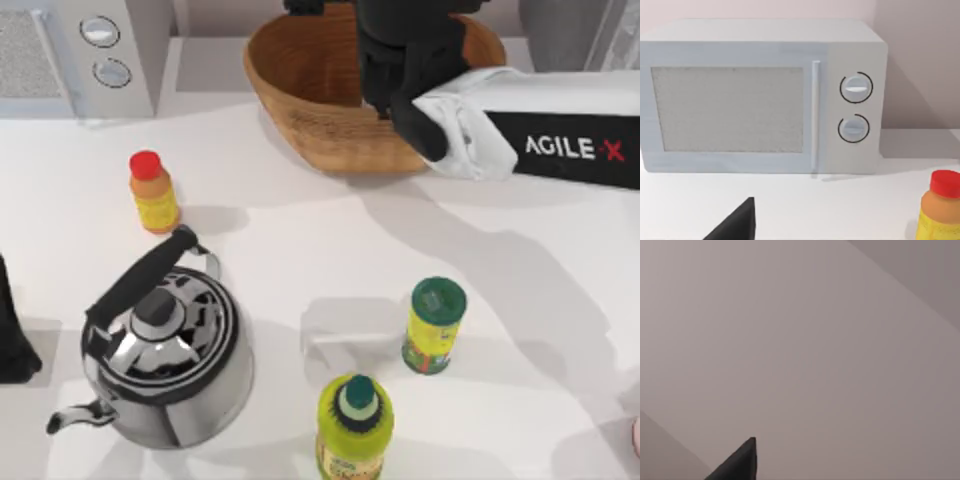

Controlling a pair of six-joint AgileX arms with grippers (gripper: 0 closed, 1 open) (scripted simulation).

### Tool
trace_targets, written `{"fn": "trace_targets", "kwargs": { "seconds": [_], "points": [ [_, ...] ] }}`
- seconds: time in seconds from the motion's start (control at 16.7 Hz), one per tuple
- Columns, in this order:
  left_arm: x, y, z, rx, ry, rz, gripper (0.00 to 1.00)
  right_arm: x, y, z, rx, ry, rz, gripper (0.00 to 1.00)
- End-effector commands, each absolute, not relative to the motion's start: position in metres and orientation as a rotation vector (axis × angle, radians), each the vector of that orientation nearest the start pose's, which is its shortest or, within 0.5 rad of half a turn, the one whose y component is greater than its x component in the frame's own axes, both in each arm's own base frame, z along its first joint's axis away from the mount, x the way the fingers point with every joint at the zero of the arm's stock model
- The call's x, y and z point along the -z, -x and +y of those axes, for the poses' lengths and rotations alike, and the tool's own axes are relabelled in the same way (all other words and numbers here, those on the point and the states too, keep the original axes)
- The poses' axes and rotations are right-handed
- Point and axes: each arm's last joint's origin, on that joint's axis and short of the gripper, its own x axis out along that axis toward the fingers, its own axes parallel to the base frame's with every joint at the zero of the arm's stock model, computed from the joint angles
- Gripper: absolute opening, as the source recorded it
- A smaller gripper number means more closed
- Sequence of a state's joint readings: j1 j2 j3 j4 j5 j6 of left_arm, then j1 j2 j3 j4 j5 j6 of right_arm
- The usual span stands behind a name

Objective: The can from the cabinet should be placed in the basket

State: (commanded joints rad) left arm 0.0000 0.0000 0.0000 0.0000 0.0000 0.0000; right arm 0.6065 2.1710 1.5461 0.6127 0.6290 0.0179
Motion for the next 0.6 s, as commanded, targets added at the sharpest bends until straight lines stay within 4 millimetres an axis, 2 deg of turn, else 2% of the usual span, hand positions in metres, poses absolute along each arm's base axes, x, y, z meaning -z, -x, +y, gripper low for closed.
{"fn": "trace_targets", "kwargs": {
  "seconds": [0.36,0.48,0.6],
  "points": [
    [-0.16,-0.106,-0.001,0.0,0.0,0.0,1.0,-0.222,-0.419,0.277,-0.004,0.0,0.003,1.0],
    [-0.16,-0.106,-0.001,0.0,0.0,0.0,1.0,-0.227,-0.419,0.269,-0.006,0.001,0.004,1.0],
    [-0.16,-0.106,-0.001,0.0,0.0,0.0,1.0,-0.24,-0.414,0.252,-0.008,0.004,0.008,1.0]
  ]
}}
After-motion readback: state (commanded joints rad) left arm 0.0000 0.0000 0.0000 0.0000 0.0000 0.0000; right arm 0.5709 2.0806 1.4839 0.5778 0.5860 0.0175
